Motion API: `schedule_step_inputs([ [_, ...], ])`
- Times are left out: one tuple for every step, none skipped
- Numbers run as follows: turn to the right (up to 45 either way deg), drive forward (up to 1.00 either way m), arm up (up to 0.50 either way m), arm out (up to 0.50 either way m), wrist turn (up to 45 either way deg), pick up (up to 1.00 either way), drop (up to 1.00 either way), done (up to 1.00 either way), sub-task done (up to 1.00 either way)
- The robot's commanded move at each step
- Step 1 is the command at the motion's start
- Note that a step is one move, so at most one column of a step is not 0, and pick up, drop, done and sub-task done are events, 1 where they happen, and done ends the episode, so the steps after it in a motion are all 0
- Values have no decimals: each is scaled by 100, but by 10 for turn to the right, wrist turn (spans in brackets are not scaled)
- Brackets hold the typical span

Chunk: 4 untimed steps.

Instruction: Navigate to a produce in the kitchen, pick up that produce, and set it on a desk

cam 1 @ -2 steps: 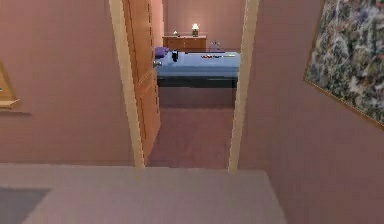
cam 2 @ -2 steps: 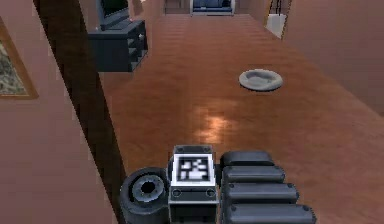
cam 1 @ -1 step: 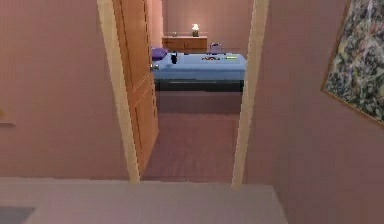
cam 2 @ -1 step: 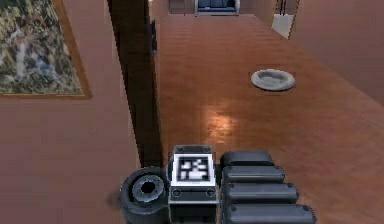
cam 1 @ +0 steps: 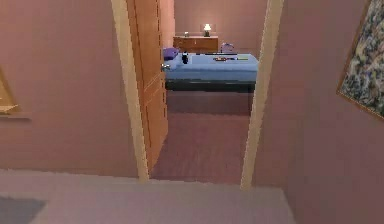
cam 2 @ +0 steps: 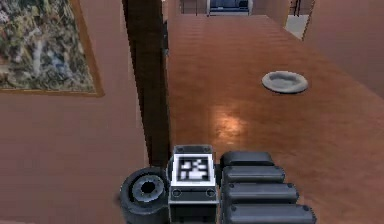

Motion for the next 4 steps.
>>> schedule_step_inputs([
  [0, 100, 0, 0, 0, 0, 0, 0, 0],
  [-30, 0, 0, 0, 0, 0, 0, 0, 0],
  [0, 35, 0, 0, 0, 0, 0, 0, 0],
  [60, 0, 0, 0, 0, 0, 0, 0, 0],
])
